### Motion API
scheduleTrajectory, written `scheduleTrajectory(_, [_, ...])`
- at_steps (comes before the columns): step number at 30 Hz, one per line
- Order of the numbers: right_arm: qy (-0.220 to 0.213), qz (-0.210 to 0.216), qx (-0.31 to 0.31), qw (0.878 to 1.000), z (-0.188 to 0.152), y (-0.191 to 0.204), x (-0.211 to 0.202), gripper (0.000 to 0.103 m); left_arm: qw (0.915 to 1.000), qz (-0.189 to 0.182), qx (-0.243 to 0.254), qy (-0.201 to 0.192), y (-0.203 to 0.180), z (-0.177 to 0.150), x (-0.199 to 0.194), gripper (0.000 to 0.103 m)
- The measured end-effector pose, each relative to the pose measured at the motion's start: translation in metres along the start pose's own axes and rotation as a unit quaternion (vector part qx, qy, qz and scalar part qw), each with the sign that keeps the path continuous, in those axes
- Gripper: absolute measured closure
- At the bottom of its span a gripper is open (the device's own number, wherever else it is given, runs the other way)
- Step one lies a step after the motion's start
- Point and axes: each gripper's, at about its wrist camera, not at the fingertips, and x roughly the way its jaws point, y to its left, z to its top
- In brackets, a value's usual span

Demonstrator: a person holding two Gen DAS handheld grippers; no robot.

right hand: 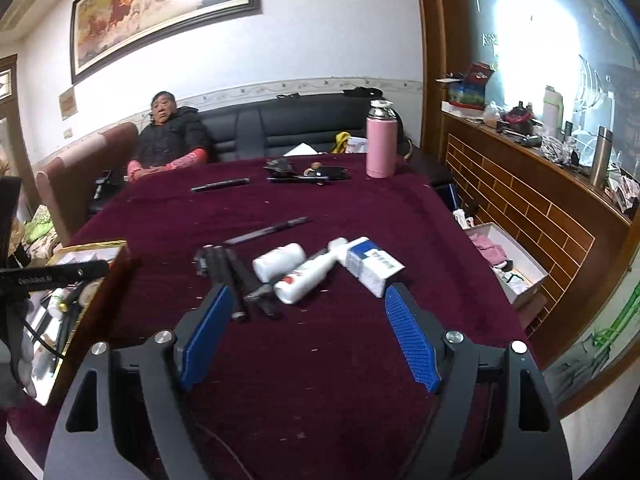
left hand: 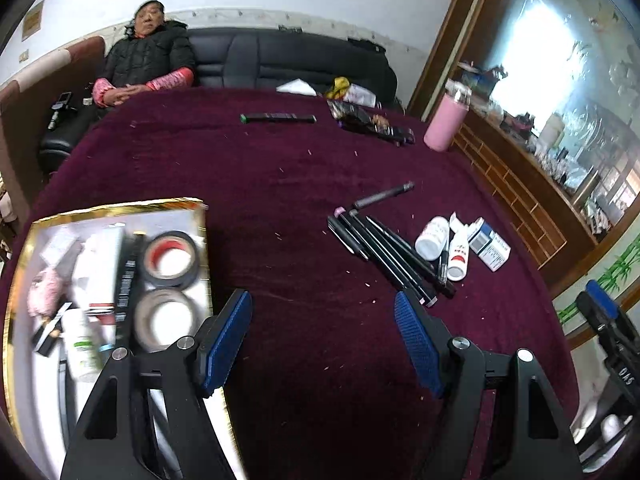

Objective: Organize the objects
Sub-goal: 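Move both open grippers back over the remaining black markers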

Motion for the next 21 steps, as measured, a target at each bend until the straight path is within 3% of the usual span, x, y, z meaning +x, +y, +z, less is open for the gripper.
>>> scheduleTrajectory(7, [0.021, -0.019, -0.001, 1.000, 0.002, -0.023, 0.024, 0.024, 0.9988, -0.011, 0.005, 0.047, -0.032, 0.000, 0.052, 0.035])
scheduleTrajectory(13, [0.038, -0.022, 0.012, 0.999, 0.000, -0.038, 0.038, 0.024, 0.9975, -0.015, 0.028, 0.063, -0.075, 0.016, 0.095, 0.035])
scheduleTrajectory(21, [0.046, -0.043, 0.000, 0.998, 0.000, -0.047, 0.042, 0.024, 0.9888, 0.060, 0.077, 0.113, -0.104, 0.017, 0.145, 0.035])
